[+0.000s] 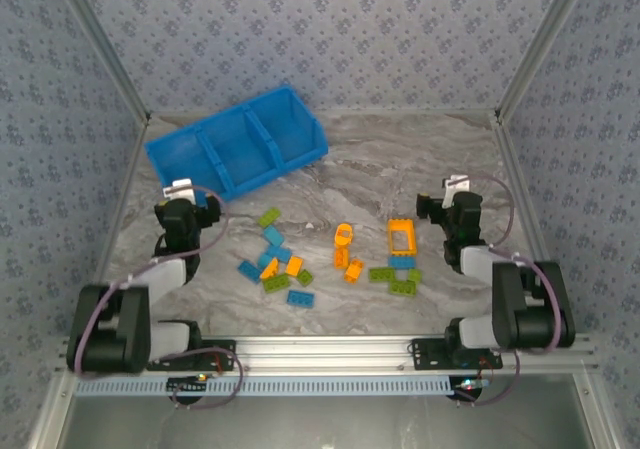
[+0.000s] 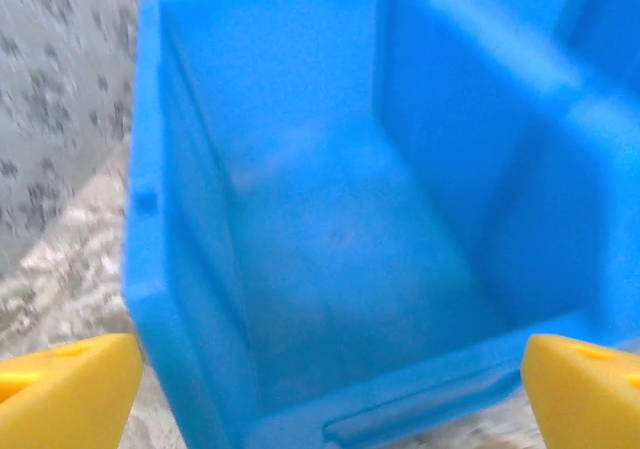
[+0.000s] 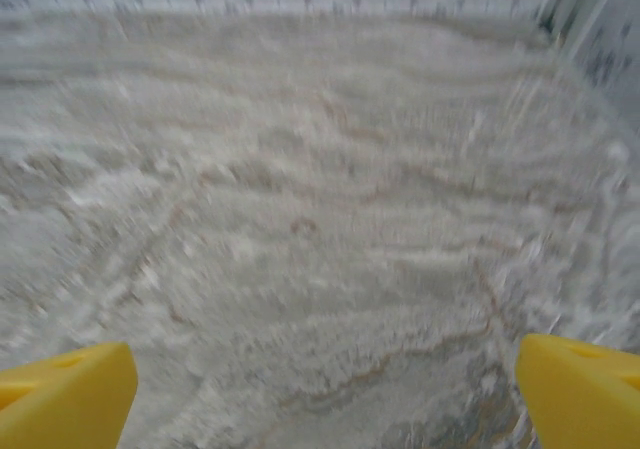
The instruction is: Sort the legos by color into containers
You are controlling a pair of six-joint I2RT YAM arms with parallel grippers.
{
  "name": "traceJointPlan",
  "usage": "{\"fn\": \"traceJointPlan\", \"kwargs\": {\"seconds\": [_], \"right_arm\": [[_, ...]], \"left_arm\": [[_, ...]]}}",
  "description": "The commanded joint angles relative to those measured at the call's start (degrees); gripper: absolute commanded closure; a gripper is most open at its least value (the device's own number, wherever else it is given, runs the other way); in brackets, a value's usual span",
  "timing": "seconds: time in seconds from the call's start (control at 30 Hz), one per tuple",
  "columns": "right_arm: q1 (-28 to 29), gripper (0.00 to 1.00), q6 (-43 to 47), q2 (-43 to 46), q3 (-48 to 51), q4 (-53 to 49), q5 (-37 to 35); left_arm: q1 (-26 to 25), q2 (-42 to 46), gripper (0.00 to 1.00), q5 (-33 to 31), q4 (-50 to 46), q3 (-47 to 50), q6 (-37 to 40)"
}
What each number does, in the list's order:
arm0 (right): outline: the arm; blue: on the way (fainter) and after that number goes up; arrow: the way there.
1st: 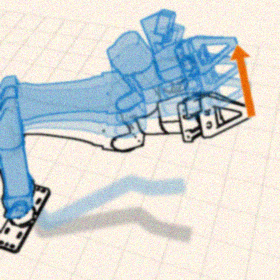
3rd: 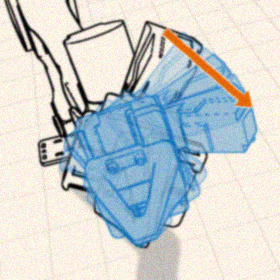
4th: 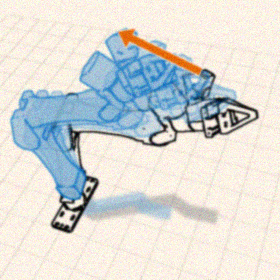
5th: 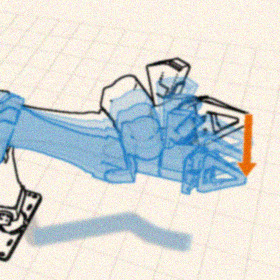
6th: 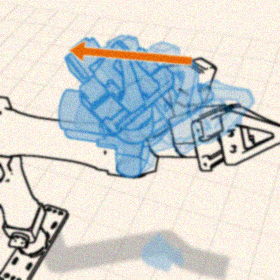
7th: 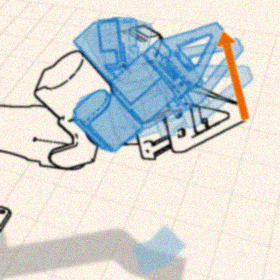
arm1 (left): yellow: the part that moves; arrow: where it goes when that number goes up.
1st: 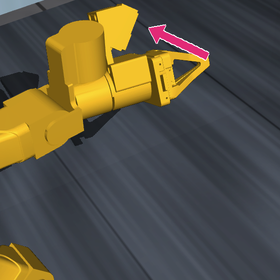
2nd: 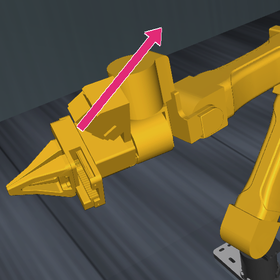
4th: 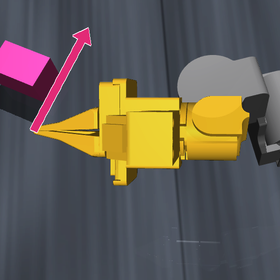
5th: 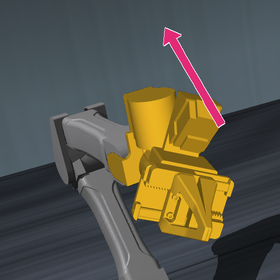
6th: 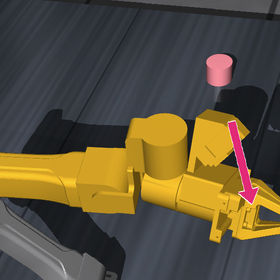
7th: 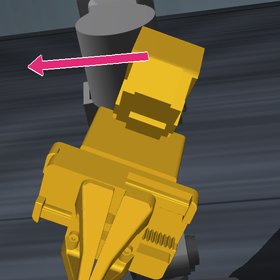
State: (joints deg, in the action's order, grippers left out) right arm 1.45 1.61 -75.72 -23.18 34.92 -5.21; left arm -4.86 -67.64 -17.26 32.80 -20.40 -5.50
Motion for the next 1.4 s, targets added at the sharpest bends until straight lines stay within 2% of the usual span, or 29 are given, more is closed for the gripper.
{"fn": "traceJointPlan", "kwargs": {"seconds": [0.0,0.17,0.27,0.33,0.4,0.43,0.47,0.5,0.53,0.63,0.73,0.87,0.93,1.07,1.13,1.37], "right_arm": [[1.50,0.00,0.11,7.61,-2.96,-7.20,-4.41],[3.80,0.00,-1.54,19.02,-8.24,-19.47,-7.38],[6.09,0.00,-7.79,24.86,-17.52,-32.64,-8.14],[6.90,0.00,-19.74,24.84,-26.71,-46.45,-8.01],[6.65,0.00,-34.73,22.98,-35.16,-61.20,-8.36],[6.26,0.00,-40.18,22.27,-36.43,-65.13,-8.05],[5.33,0.00,-38.89,21.62,-36.17,-63.88,-2.15],[4.79,0.00,-38.13,20.82,-36.61,-62.08,2.66],[6.62,0.02,-36.72,20.12,-37.28,-61.74,3.54],[18.29,0.02,-32.09,19.38,-37.78,-59.30,-5.49],[25.56,0.00,-28.44,15.99,-38.70,-55.45,-4.70],[33.36,0.00,-24.72,11.07,-39.92,-49.61,-0.87],[35.99,0.00,-24.46,8.74,-40.40,-46.76,1.95],[39.65,0.00,-24.51,6.13,-41.42,-43.94,4.94],[41.19,0.00,-23.88,6.03,-41.12,-42.90,5.25],[42.14,0.00,-24.07,5.67,-40.07,-44.05,6.83]], "left_arm": [[-3.07,9.59,0.02,-4.28,-9.31,0.86,-2.20],[-3.24,23.08,0.02,-4.64,-22.65,0.79,-4.35],[-3.35,29.81,0.02,-6.08,-30.41,-3.80,-6.45],[-3.35,29.29,0.02,-10.41,-37.72,-10.20,-12.46],[-2.91,25.30,0.02,-12.26,-52.96,-20.57,-19.97],[-2.70,22.80,0.02,-14.06,-58.41,-24.36,-24.16],[-1.98,20.30,0.02,-14.14,-60.26,-26.30,-26.04],[0.35,16.97,0.02,-10.30,-61.42,-28.44,-26.71],[3.41,12.87,0.02,-5.78,-64.43,-31.63,-28.30],[10.68,-1.61,0.02,5.19,-73.04,-42.19,-28.47],[12.56,-14.04,0.02,5.98,-79.58,-52.81,-25.46],[13.42,-21.41,0.04,4.86,-78.96,-58.28,-23.13],[14.98,-23.75,0.08,6.80,-77.29,-58.85,-22.54],[18.06,-29.29,0.21,11.27,-77.12,-61.63,-20.97],[18.91,-31.62,0.23,12.27,-76.36,-62.43,-19.66],[19.01,-37.29,0.40,14.80,-75.40,-65.05,-15.98]]}}
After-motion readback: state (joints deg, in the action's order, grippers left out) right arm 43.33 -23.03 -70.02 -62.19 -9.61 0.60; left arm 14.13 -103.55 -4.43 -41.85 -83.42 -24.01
